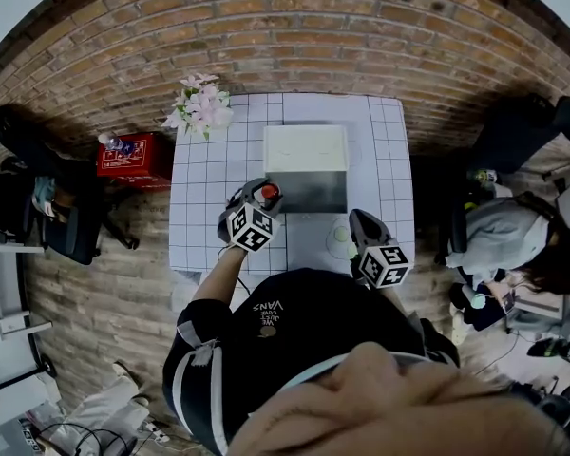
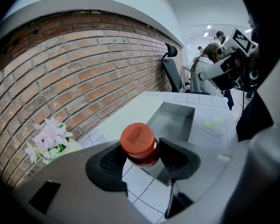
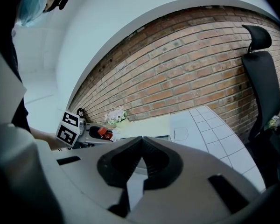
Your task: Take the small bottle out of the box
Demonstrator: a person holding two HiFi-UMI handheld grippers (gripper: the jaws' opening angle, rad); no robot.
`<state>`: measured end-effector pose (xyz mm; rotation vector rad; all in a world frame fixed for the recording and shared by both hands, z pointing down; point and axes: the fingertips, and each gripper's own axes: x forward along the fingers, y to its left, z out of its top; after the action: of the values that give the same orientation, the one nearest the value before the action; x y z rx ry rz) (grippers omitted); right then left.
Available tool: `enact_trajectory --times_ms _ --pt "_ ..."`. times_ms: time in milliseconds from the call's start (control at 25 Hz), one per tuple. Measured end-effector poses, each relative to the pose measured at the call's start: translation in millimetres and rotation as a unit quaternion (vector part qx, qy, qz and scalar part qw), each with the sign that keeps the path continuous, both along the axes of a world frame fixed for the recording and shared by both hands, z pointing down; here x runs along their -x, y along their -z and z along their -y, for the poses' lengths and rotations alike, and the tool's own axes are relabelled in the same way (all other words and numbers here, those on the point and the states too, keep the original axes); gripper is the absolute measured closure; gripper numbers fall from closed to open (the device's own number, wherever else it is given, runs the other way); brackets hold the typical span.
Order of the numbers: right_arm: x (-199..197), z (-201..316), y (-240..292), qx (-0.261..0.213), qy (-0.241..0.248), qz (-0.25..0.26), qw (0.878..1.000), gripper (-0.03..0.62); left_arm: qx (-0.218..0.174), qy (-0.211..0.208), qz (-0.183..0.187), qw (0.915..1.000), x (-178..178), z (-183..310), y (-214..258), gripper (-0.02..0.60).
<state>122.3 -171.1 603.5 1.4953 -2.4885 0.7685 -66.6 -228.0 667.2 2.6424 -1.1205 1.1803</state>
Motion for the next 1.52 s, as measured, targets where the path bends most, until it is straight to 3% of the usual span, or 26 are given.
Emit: enact_trajectory --times_ms 440,1520 --pt "31 -16 5 -0.008 0.020 0.004 1.000 0.595 -0.020 0.042 -0.036 0.9983 33 -33 23 0.356" --pt "138 -80 -3 -0.010 0.054 0.008 0.998 0.595 -0.010 0.097 -0.059 0.9935 142 -130 13 0.356"
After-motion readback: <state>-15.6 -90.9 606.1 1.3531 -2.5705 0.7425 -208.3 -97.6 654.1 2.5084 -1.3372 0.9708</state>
